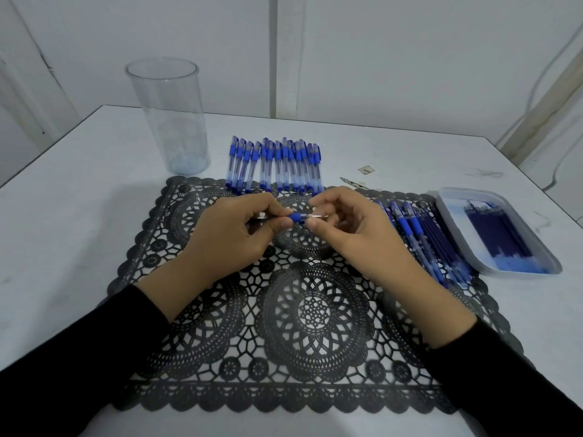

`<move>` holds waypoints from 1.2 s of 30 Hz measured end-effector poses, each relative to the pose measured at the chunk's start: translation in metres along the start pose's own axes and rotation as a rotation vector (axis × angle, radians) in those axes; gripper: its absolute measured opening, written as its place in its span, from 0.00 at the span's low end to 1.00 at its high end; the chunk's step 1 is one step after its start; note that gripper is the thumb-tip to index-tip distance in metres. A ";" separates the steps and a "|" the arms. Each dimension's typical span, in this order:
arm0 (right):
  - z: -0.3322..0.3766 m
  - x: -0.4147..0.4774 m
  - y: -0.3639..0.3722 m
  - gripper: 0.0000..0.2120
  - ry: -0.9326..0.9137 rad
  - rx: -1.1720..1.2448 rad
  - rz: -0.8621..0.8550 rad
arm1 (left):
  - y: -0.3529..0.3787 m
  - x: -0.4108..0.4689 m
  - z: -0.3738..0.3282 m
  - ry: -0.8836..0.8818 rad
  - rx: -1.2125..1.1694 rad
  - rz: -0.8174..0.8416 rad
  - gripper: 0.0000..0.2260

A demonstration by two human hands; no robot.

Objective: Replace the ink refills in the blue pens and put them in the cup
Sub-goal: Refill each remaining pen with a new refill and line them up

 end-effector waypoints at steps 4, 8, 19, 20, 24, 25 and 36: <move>0.000 0.000 0.000 0.03 -0.007 -0.039 0.000 | -0.001 0.000 0.002 -0.013 0.004 0.017 0.07; -0.003 0.002 -0.004 0.03 -0.005 -0.036 -0.038 | -0.001 0.001 0.006 -0.029 -0.013 0.032 0.07; -0.008 -0.004 0.002 0.03 -0.254 -0.508 0.000 | -0.007 0.002 0.015 -0.081 0.004 0.029 0.10; -0.008 -0.004 0.005 0.03 -0.267 -0.536 -0.005 | -0.006 0.002 0.015 -0.078 0.001 0.035 0.10; -0.010 -0.005 0.008 0.04 -0.280 -0.588 -0.030 | -0.006 0.001 0.013 -0.073 0.002 0.039 0.10; -0.009 -0.005 0.008 0.04 -0.281 -0.596 -0.033 | -0.005 0.001 0.012 -0.074 0.003 0.040 0.09; -0.003 -0.001 -0.005 0.08 -0.194 -0.457 -0.131 | -0.003 0.001 0.009 -0.051 -0.004 0.038 0.06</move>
Point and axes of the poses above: each hand's wrist, its own x-axis towards the middle knuckle, its own y-axis out of the palm, z = x × y, the point moved 2 cm from there along x, towards the middle knuckle, and after that the axes turned 8 degrees about -z, right-handed, at the moved point
